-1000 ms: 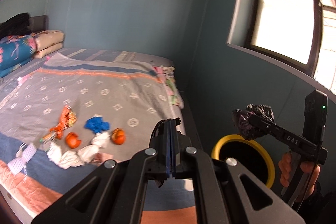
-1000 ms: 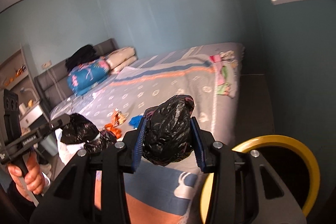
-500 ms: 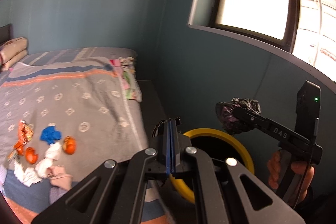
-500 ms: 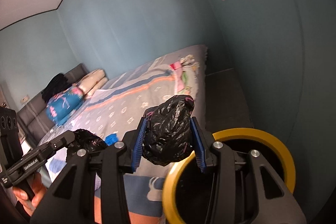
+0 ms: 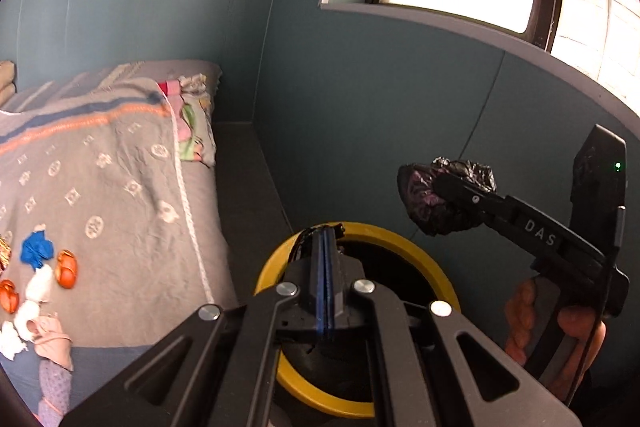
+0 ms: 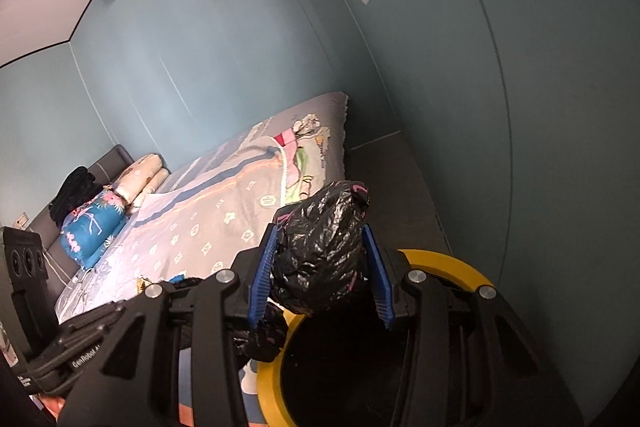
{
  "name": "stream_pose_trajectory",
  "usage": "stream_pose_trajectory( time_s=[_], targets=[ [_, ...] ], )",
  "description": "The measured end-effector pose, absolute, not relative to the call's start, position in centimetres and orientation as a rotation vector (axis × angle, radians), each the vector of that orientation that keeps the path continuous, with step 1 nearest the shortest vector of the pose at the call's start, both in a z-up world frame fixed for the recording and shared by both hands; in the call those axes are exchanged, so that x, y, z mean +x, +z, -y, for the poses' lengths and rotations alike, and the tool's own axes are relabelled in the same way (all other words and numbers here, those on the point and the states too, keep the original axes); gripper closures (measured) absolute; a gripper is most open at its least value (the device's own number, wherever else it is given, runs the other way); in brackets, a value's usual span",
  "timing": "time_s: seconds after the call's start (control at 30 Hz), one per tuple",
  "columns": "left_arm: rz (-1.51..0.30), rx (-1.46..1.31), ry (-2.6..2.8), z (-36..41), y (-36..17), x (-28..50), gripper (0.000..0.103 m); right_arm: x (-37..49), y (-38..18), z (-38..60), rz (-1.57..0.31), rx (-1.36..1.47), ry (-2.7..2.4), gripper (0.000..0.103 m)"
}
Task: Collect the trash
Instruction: 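Open both grippers to drop the black bags into the bin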
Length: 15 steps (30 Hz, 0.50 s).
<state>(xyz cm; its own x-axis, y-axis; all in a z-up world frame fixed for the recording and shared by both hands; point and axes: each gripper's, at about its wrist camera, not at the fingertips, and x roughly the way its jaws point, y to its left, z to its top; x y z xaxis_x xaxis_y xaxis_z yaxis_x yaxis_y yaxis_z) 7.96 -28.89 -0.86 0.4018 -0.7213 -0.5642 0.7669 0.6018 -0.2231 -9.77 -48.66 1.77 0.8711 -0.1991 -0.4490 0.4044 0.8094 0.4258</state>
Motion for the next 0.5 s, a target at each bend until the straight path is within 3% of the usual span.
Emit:
stream_pose_trajectory(
  time_s=[0.33,0.4,0.43,0.5],
  targets=[
    [-0.692,0.083,-0.952,29.7,-2.1,7.8,0.1,-9.8,1.4,48.9,-0.406,0.557,-0.353,0.05],
    [-0.685,0.084,-0.948,29.4,-2.1,7.7,0.09,-9.8,1.5,49.0,-0.401,0.562,-0.362,0.047],
    [-0.683,0.082,-0.941,29.2,-2.1,7.6,0.078,-9.8,1.5,49.0,-0.398,0.563,-0.365,0.046],
    [-0.677,0.064,-0.926,28.6,-2.2,7.9,0.066,-10.0,1.5,49.1,-0.392,0.568,-0.367,0.044]
  ],
)
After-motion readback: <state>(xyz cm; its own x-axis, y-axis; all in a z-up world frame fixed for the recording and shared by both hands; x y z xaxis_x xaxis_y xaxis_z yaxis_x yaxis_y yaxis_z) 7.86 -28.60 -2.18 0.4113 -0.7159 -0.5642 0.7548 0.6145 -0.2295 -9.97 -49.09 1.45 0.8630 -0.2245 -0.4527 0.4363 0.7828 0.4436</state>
